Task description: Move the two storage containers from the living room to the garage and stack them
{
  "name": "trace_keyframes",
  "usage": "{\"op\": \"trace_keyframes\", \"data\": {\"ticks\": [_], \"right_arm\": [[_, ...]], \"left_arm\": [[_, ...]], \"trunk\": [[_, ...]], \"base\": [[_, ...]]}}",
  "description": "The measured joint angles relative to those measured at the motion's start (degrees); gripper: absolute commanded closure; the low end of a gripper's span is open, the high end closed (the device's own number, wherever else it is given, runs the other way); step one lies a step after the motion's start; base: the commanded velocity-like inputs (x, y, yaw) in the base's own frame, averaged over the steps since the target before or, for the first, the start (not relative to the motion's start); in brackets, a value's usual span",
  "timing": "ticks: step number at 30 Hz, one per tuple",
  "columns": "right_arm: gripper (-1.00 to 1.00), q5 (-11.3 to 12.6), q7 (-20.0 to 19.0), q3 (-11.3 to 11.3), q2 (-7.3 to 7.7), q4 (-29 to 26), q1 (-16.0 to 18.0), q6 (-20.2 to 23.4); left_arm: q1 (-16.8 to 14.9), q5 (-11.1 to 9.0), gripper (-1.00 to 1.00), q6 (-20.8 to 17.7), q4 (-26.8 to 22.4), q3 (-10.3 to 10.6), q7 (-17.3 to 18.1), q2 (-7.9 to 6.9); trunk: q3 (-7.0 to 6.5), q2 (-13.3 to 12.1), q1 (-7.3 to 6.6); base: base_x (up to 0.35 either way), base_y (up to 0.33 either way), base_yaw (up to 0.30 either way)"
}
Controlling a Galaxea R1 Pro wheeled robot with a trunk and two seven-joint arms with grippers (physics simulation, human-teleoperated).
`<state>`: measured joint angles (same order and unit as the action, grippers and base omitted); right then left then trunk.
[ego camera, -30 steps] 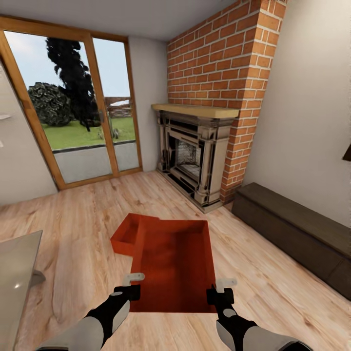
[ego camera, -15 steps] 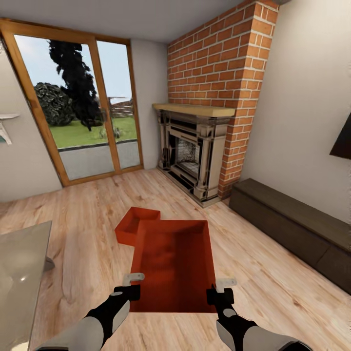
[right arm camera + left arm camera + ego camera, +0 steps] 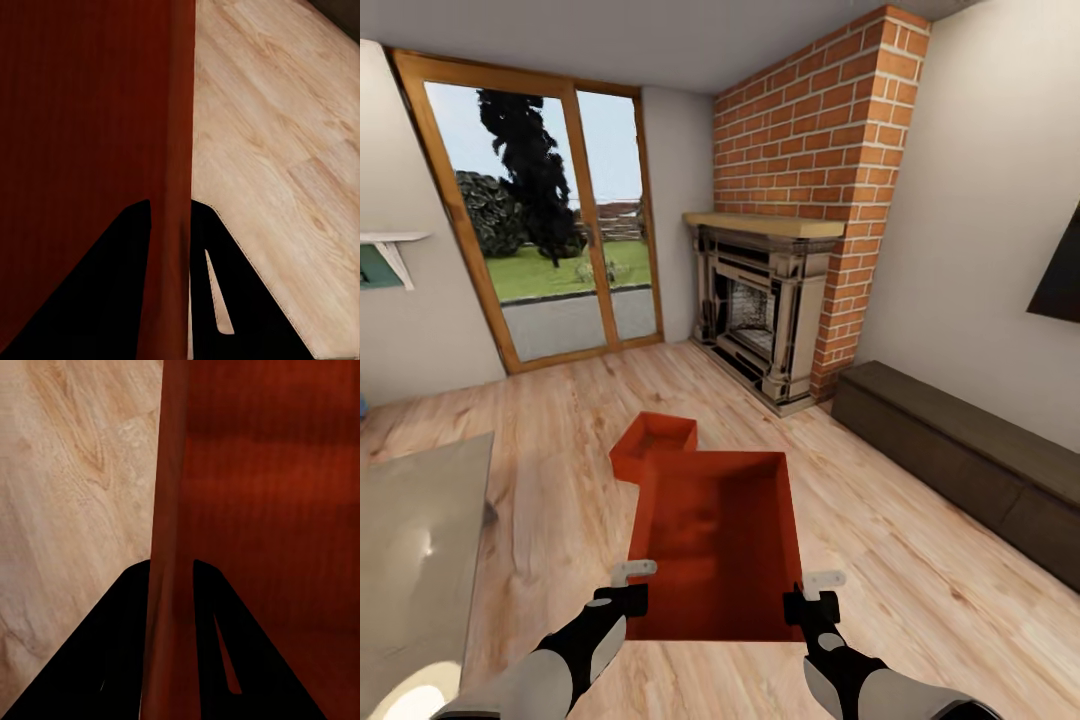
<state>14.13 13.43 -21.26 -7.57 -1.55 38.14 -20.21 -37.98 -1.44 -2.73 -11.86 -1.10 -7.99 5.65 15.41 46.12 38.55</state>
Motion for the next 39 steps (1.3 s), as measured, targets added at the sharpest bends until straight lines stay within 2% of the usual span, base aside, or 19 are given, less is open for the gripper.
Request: {"op": "trace_keyframes", "data": {"ticks": [39], "right_arm": [[1.0,-0.01,0.02,0.0,0.0,0.0,-0.01,0.0]], "left_arm": [[0.0,-0.02,1.0,0.0,0.0,0.02,-0.01,0.0]], "trunk": [[-1.73,0.0,0.0]], "base": [[-0.336,0.0,0.233]]}}
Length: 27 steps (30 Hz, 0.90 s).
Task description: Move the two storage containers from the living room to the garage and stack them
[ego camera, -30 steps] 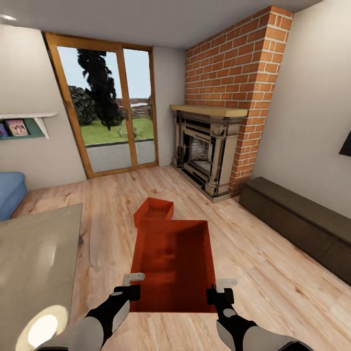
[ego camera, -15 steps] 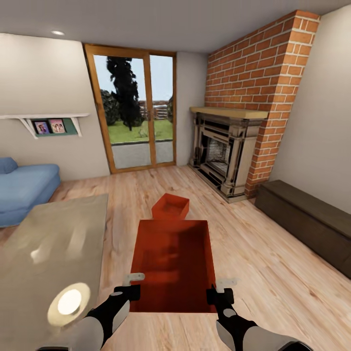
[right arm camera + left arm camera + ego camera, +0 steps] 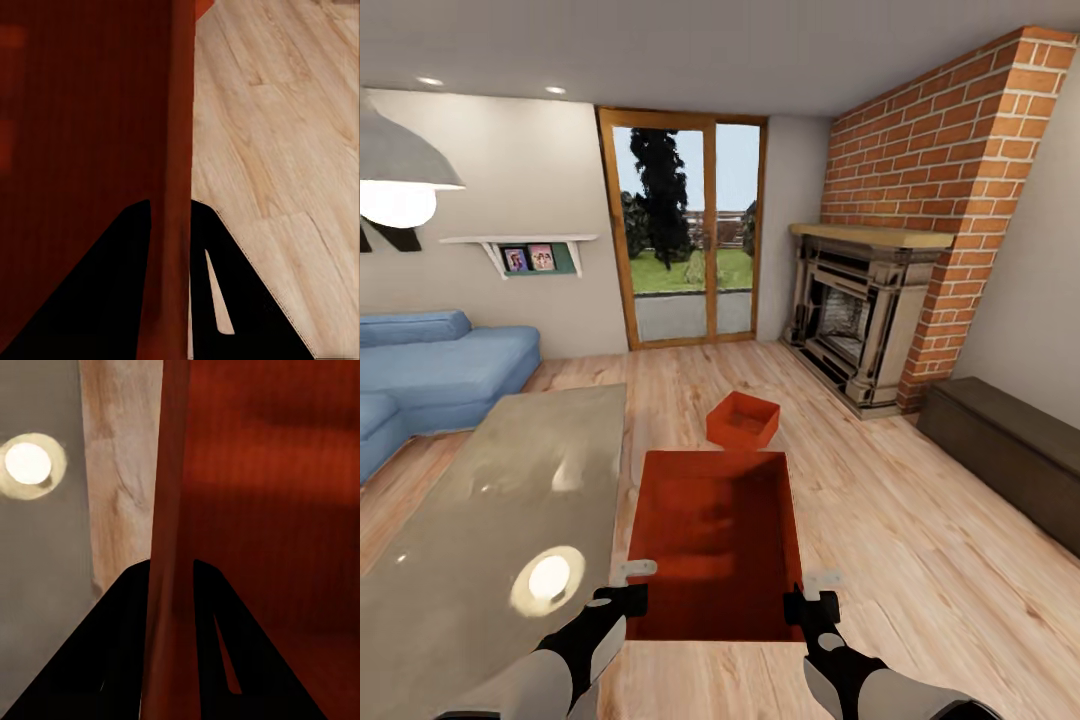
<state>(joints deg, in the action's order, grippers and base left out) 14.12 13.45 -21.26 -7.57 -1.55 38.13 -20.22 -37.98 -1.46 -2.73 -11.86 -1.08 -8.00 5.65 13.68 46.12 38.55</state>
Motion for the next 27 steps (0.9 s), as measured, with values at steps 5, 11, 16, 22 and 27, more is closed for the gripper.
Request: {"op": "trace_keyframes", "data": {"ticks": [5,11,16,22,27], "right_arm": [[1.0,0.0,0.0,0.0,0.0,0.02,0.0,-0.03],[1.0,0.0,0.0,0.01,0.0,0.01,0.0,0.0],[1.0,0.0,-0.01,0.01,0.0,0.01,0.0,-0.01],[1.0,0.0,-0.01,0.02,0.0,0.0,-0.01,0.0],[1.0,0.0,-0.01,0.0,0.0,0.0,0.0,0.03]], "left_arm": [[0.0,0.0,1.0,0.02,0.0,0.0,0.0,0.0],[0.0,-0.05,1.0,-0.01,0.0,0.04,-0.01,0.0],[0.0,-0.04,1.0,0.0,0.0,0.04,-0.01,0.0],[0.0,-0.04,1.0,-0.01,0.0,0.04,-0.01,0.0],[0.0,-0.03,1.0,-0.01,0.0,0.02,0.0,0.0]], "trunk": [[-0.23,0.0,0.0],[-0.51,0.0,0.0],[-0.74,0.0,0.0],[-1.03,0.0,0.0],[-1.28,0.0,0.0]], "base": [[-0.335,0.0,0.234],[-0.336,0.0,0.234],[-0.336,0.0,0.234],[-0.336,0.0,0.234],[-0.336,0.0,0.234]]}}
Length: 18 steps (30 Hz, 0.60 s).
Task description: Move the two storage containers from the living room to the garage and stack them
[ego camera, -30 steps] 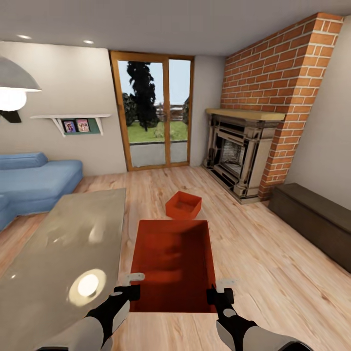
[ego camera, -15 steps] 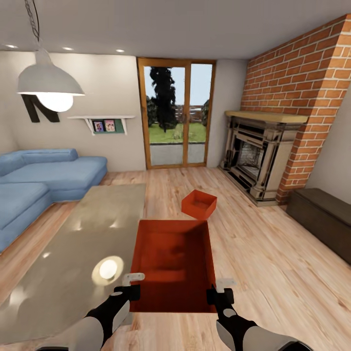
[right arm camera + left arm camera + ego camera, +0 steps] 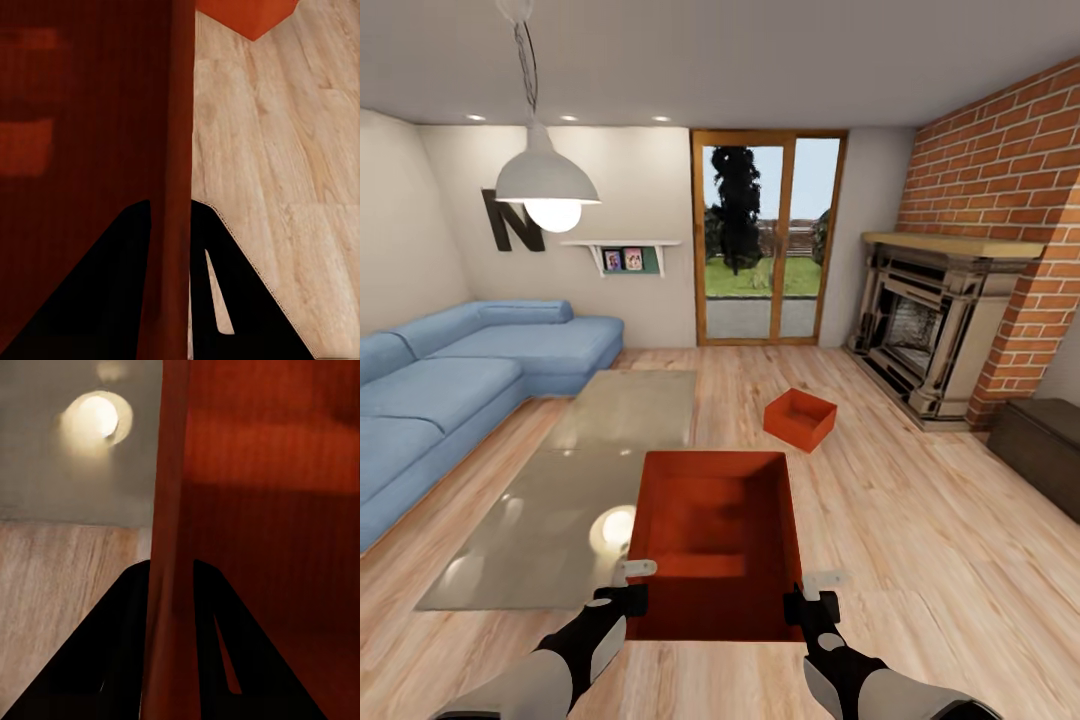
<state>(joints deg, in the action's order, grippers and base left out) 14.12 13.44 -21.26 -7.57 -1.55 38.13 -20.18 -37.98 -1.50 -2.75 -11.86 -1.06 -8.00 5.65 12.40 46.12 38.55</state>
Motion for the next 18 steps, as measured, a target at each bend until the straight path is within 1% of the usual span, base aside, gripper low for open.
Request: {"op": "trace_keyframes", "data": {"ticks": [18], "right_arm": [[1.0,0.01,0.01,0.03,0.0,0.01,-0.03,-0.05]], "left_arm": [[0.0,0.02,1.0,0.0,0.0,0.01,0.0,0.0]], "trunk": [[-0.9,0.0,0.0]], "base": [[-0.336,0.0,0.234]]}}
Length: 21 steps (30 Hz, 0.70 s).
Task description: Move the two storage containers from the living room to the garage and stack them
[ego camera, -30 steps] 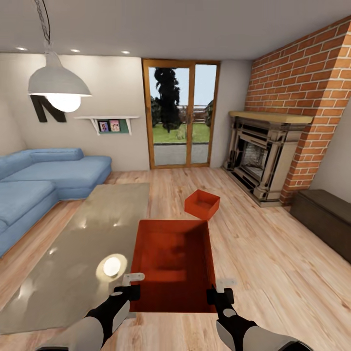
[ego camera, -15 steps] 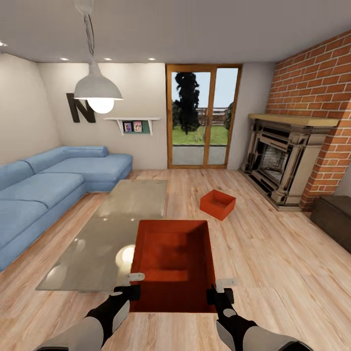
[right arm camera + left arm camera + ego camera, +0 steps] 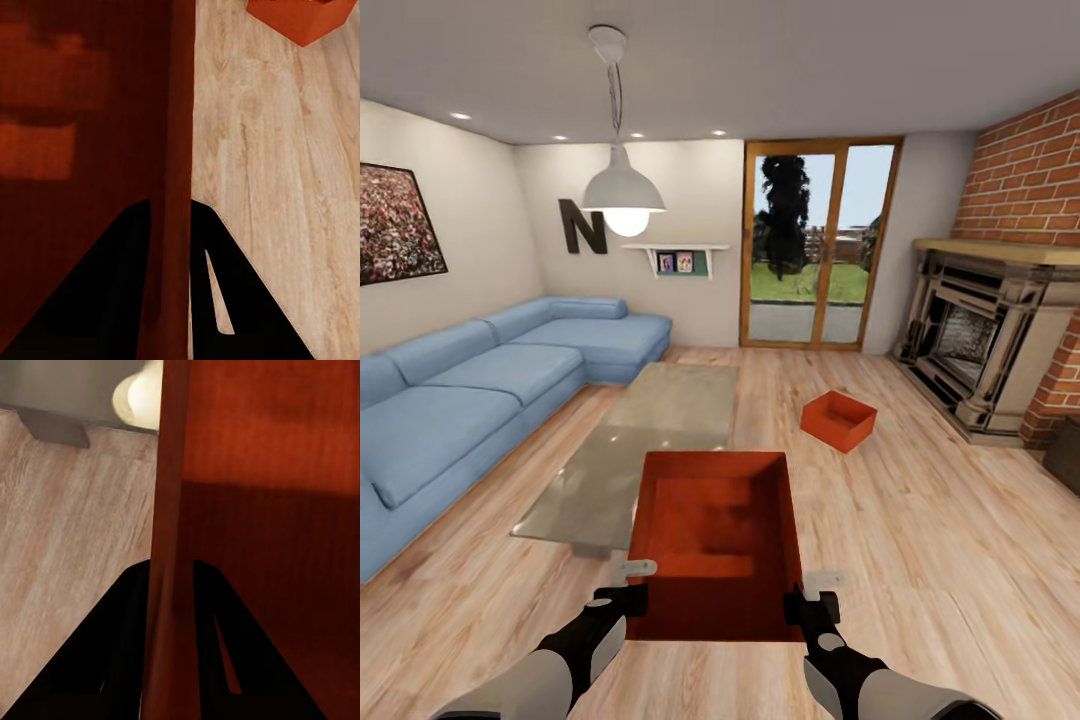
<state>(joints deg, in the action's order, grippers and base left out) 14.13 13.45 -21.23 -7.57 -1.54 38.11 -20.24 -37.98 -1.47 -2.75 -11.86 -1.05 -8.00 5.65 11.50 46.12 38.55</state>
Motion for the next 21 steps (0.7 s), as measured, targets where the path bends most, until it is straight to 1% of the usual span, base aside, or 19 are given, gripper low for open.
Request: {"op": "trace_keyframes", "data": {"ticks": [21], "right_arm": [[1.0,0.18,-0.03,-0.16,0.0,0.0,0.02,0.03]], "left_arm": [[0.0,-0.05,1.0,0.03,0.01,0.04,-0.02,0.0]], "trunk": [[-1.06,0.0,0.0]], "base": [[-0.336,0.0,0.234]]}}
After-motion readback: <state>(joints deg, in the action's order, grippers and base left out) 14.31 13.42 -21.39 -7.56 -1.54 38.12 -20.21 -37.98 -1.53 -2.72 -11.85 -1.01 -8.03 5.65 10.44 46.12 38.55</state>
